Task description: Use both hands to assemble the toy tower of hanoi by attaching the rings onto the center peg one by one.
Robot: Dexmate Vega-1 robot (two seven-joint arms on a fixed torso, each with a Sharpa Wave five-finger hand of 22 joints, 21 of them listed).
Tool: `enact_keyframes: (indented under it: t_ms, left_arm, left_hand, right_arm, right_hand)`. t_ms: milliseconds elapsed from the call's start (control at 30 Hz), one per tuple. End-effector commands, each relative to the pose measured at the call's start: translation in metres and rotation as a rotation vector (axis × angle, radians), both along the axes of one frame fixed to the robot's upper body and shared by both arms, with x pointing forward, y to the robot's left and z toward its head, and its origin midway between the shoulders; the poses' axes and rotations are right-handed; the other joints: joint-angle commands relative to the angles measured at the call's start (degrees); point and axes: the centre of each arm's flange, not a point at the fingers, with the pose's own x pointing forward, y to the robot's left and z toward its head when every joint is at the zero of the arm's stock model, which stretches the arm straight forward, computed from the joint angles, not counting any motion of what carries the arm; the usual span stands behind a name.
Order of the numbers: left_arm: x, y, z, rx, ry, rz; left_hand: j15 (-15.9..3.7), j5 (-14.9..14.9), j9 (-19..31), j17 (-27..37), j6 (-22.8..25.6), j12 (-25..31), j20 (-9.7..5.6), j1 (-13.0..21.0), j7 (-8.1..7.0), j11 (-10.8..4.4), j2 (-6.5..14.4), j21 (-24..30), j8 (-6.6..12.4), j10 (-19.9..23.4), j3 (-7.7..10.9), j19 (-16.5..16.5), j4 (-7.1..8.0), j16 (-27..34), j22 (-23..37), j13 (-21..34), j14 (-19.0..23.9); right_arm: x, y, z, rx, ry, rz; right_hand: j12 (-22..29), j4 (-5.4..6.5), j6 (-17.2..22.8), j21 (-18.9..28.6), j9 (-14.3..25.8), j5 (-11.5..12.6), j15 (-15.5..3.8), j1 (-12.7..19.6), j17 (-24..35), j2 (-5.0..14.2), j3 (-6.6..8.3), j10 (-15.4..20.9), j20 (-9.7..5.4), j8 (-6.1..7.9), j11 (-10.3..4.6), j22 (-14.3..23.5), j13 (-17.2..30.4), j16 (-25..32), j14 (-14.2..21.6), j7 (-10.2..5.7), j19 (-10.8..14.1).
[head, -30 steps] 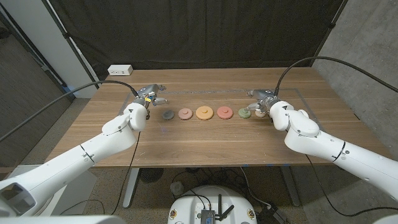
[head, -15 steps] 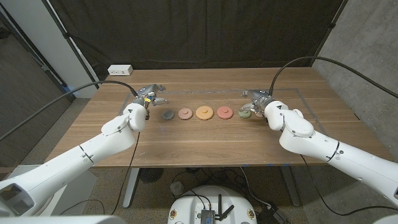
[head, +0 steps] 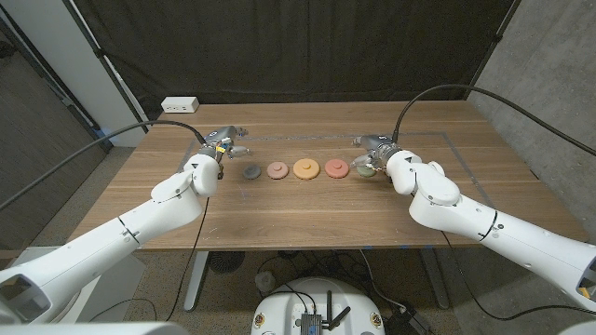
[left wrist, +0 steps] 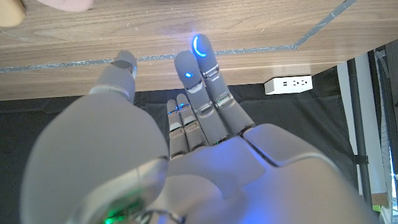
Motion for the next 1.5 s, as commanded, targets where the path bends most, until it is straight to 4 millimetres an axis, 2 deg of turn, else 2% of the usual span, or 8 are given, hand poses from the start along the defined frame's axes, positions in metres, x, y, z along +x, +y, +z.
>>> enact_keyframes:
  t_ms: [33, 1200, 1500]
  left_arm:
    - [-0.001, 0.003, -0.002, 0.002, 0.0, -0.002]
    - [0.0, 0.004, -0.002, -0.002, -0.01, -0.02]
    - [-0.001, 0.007, -0.002, -0.004, -0.012, -0.018]
  left_hand:
    - [-3.24, 0.5, 0.1, 0.1, 0.6, -0.1, -6.22, 0.0, 0.18, -0.04, 0.7, 0.5, -0.27, 0.5, -0.39, 0.2, -0.01, 0.4, -0.1, 0.3, 0.3]
    - [-3.24, 0.7, 0.2, -0.3, 1.0, -0.4, -6.22, 0.2, 0.22, -0.34, 1.1, 1.6, -0.48, 0.9, -0.86, -0.2, -0.07, 1.2, -1.0, 0.6, 0.2]
    - [-3.24, 0.7, 0.2, -0.3, 1.2, -0.4, -6.24, 0.2, 0.25, -0.29, 1.2, 1.8, -0.48, 1.0, -0.93, -0.3, -0.06, 1.4, -1.2, 0.7, 0.2]
  right_arm:
    - [-0.001, 0.015, 0.001, -0.03, 0.012, -0.002]
    - [0.01, 0.049, 0.007, -0.077, 0.08, -0.025]
    - [0.014, 0.054, 0.007, -0.09, 0.103, -0.026]
  right_hand:
    - [0.1, -0.09, -0.4, 0.7, -0.1, -0.1, -6.22, 0.7, 0.2, 0.2, -0.47, -0.4, -4.98, 0.05, 0.23, -0.3, -0.1, 0.3, 0.3, 0.14, -0.2]
    - [0.1, 0.11, -2.8, 2.4, -0.4, 0.1, -6.19, 0.3, -1.3, 0.48, -1.71, -1.6, -4.95, -0.44, 0.87, -1.9, -0.6, -0.5, -0.9, 1.16, -1.3]
    - [-0.1, 0.07, -3.5, 2.9, -0.5, 0.1, -6.22, 0.2, -1.3, 0.44, -2.14, -2.4, -4.96, -0.52, 1.47, -2.5, -0.8, 0.0, -0.4, 1.27, -1.4]
